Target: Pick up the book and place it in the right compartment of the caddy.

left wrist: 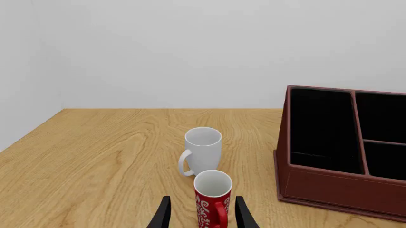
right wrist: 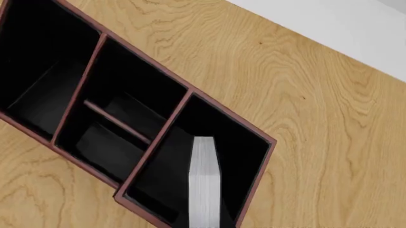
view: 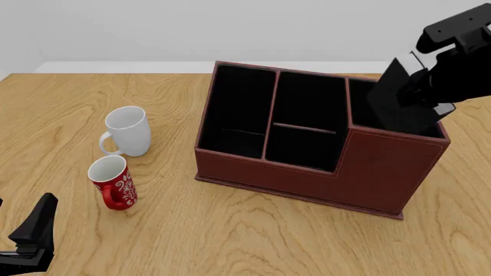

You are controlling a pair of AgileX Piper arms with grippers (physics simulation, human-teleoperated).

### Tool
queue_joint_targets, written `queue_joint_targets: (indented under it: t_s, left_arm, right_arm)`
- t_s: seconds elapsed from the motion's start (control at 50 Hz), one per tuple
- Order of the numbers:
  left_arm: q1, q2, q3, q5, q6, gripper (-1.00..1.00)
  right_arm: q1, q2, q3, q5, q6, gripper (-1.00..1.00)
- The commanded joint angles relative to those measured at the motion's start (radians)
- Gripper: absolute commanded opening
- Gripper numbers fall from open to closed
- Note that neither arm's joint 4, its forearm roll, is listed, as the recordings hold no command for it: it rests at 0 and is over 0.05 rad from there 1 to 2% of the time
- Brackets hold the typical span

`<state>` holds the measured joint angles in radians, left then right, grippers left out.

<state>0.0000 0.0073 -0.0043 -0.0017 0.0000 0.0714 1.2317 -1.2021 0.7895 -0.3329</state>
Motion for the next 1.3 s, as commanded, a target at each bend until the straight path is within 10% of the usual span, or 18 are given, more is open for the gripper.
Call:
queue_joint_targets:
  t_s: [0.02, 0.78, 0.8, 1.3]
  left_arm:
    - [0.000, 0.000, 0.000, 0.000, 0.000, 1.00]
    - [0.000, 0.000, 0.000, 0.000, 0.000, 1.00]
    - [0.000, 0.000, 0.000, 0.000, 0.000, 1.00]
    - [0.000, 0.000, 0.000, 0.000, 0.000, 1.00]
  right_arm:
    - [-0.011, 0.012, 0.026, -0.033, 0.030, -1.00]
    - [-0.045, 0.141, 0.014, -0.114, 0.029, -1.00]
    - [-0.047, 0.144, 0.015, -0.116, 0.027, 1.00]
    - [-0.005, 0.027, -0.010, -0.102, -0.011, 1.00]
